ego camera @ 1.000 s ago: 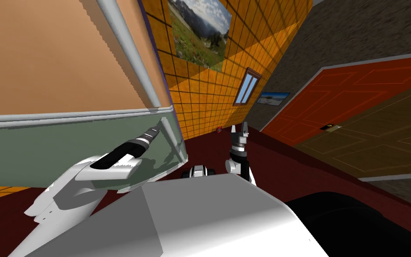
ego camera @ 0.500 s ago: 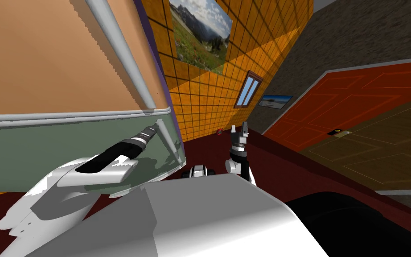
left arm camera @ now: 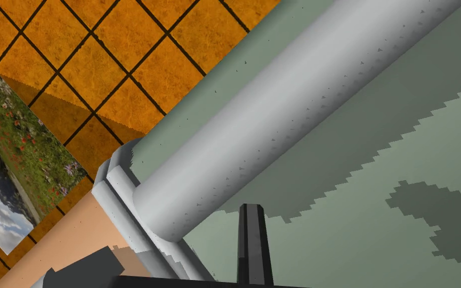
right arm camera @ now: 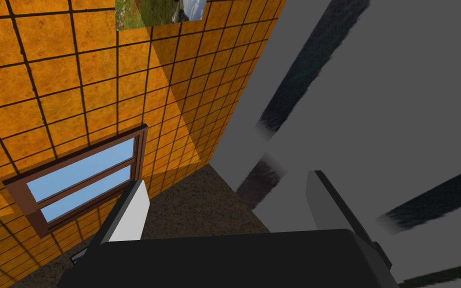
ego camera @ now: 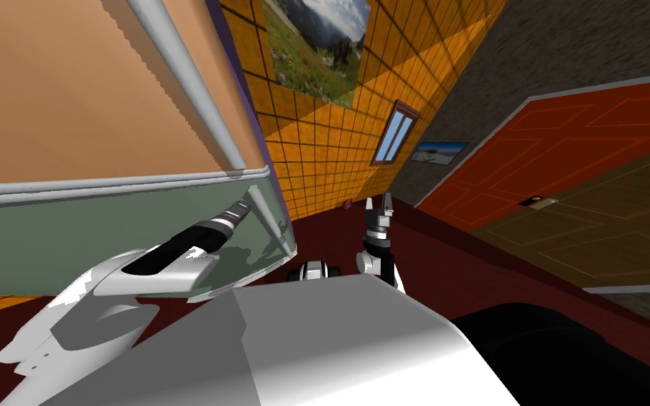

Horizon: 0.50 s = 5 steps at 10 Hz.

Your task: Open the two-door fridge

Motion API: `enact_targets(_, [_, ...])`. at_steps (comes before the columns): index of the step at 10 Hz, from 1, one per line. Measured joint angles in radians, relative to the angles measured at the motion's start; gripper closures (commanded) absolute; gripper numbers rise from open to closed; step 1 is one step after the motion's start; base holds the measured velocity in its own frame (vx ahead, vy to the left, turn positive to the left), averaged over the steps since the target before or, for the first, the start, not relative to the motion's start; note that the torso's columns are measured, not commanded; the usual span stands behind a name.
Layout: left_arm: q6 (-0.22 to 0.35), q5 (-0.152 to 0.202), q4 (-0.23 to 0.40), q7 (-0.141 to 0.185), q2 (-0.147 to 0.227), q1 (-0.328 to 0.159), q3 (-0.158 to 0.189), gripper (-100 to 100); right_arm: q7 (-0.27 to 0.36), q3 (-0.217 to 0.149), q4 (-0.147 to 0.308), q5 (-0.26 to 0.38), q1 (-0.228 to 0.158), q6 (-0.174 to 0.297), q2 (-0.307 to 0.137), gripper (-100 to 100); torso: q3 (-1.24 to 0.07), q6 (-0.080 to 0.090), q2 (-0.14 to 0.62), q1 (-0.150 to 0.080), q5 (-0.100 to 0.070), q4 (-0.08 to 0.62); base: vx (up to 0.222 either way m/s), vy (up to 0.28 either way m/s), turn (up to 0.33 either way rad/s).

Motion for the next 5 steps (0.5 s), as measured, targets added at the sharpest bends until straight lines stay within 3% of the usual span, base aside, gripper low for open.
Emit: enact_targets(5, [-0.045, 0.070, -0.033, -0.015, 0.053, -0.001, -0.060, 100, 0.000, 0.000, 0.000, 0.000, 0.000, 0.000, 0.000, 0, -0.008, 0.000, -0.013, -0.007, -0.002, -0.003, -0.400, 0.159, -0.094])
